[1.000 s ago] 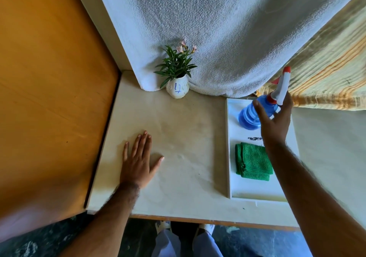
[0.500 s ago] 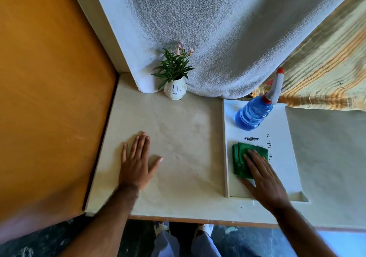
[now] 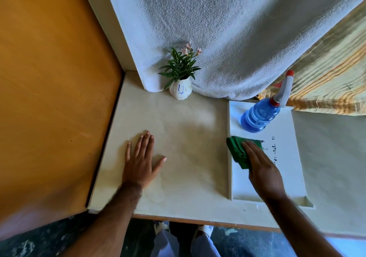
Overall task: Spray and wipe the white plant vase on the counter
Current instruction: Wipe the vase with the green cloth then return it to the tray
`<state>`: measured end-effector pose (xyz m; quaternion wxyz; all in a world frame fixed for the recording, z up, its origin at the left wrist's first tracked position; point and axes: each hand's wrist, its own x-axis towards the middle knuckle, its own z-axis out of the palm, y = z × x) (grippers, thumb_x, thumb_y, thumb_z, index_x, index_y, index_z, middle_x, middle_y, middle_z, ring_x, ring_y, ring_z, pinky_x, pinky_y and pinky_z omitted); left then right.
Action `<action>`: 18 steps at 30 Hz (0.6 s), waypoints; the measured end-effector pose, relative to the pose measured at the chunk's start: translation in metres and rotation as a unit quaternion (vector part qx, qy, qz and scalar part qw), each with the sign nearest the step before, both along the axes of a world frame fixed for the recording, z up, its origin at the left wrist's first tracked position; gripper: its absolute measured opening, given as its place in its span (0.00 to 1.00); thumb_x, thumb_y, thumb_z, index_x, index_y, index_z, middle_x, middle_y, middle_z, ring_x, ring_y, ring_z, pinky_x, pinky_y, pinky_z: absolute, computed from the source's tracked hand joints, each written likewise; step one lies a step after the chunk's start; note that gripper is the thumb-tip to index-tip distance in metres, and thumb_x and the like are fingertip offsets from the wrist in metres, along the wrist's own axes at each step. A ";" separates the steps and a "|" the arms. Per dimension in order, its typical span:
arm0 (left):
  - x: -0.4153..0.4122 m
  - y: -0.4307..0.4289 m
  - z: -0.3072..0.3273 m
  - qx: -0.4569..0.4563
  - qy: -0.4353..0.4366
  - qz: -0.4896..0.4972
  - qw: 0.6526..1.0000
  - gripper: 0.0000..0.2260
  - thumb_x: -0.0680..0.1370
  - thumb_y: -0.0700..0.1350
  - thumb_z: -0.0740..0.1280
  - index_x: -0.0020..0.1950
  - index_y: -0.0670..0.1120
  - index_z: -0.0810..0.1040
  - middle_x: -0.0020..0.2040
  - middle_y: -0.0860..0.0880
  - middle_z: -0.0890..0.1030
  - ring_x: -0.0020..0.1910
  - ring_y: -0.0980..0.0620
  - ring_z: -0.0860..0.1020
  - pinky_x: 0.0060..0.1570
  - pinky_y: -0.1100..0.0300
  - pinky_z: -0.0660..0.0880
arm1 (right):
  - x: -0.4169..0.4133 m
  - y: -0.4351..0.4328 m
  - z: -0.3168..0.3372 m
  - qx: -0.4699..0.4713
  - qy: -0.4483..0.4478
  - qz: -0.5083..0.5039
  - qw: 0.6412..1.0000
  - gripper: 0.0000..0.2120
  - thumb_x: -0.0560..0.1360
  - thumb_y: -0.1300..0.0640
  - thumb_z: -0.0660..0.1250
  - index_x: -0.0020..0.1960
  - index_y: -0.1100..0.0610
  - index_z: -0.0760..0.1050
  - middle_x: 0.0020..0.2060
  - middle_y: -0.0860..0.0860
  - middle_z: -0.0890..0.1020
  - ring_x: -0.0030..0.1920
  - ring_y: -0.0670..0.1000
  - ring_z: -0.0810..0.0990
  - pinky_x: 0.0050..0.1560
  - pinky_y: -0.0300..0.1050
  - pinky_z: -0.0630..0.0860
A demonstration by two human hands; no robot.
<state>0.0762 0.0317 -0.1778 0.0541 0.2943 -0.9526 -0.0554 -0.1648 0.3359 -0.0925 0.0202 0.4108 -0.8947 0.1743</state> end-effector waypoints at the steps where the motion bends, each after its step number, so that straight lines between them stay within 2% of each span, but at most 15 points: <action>1: 0.000 0.000 0.000 0.001 -0.002 0.001 1.000 0.39 0.82 0.69 0.53 0.84 0.44 0.61 0.85 0.45 0.62 0.83 0.44 0.62 0.79 0.34 0.61 | 0.001 -0.017 0.006 -0.023 0.010 0.030 0.999 0.32 0.69 0.76 0.68 0.71 0.61 0.75 0.71 0.56 0.77 0.69 0.58 0.77 0.63 0.52 0.77; 3: 0.000 0.000 0.000 0.002 -0.002 0.001 1.000 0.39 0.81 0.68 0.55 0.84 0.44 0.62 0.85 0.45 0.62 0.83 0.45 0.63 0.79 0.34 0.60 | 0.001 -0.056 0.012 -0.055 0.027 0.088 0.994 0.29 0.72 0.76 0.63 0.72 0.63 0.74 0.71 0.58 0.76 0.71 0.58 0.75 0.72 0.49 0.69; 5: 0.000 0.000 0.001 0.001 -0.001 -0.002 1.000 0.39 0.81 0.68 0.56 0.84 0.43 0.62 0.85 0.45 0.62 0.83 0.45 0.63 0.80 0.35 0.60 | -0.001 -0.098 0.015 -0.058 0.039 0.147 0.987 0.27 0.74 0.72 0.58 0.72 0.63 0.74 0.71 0.59 0.76 0.72 0.58 0.73 0.76 0.48 0.64; 9: -0.001 0.000 0.001 -0.003 -0.009 -0.004 1.000 0.39 0.82 0.69 0.53 0.84 0.43 0.61 0.85 0.44 0.62 0.83 0.44 0.63 0.80 0.35 0.60 | -0.011 -0.173 0.010 -0.040 0.086 0.247 0.964 0.23 0.86 0.62 0.45 0.73 0.63 0.73 0.71 0.60 0.75 0.72 0.60 0.73 0.74 0.56 0.68; 10: 0.000 0.000 0.002 0.000 -0.010 -0.003 1.000 0.40 0.82 0.70 0.52 0.84 0.43 0.61 0.85 0.44 0.62 0.83 0.44 0.63 0.80 0.35 0.60 | -0.014 -0.188 0.008 -0.033 0.100 0.264 0.959 0.23 0.87 0.61 0.45 0.73 0.62 0.73 0.71 0.60 0.75 0.72 0.60 0.73 0.74 0.56 0.68; 13: -0.001 0.000 0.003 0.011 -0.023 0.000 1.000 0.41 0.82 0.71 0.49 0.85 0.44 0.59 0.85 0.44 0.61 0.84 0.43 0.61 0.80 0.35 0.60 | -0.025 -0.224 0.006 -0.034 0.148 0.293 0.944 0.20 0.84 0.62 0.53 0.71 0.62 0.75 0.70 0.60 0.77 0.71 0.60 0.75 0.74 0.55 0.67; 18: 0.000 -0.002 0.003 0.017 -0.035 0.003 0.999 0.41 0.82 0.72 0.48 0.86 0.45 0.57 0.86 0.45 0.59 0.85 0.43 0.59 0.80 0.35 0.61 | -0.039 -0.255 0.005 -0.042 0.187 0.322 0.927 0.18 0.82 0.65 0.59 0.69 0.64 0.76 0.69 0.62 0.77 0.71 0.61 0.75 0.74 0.58 0.68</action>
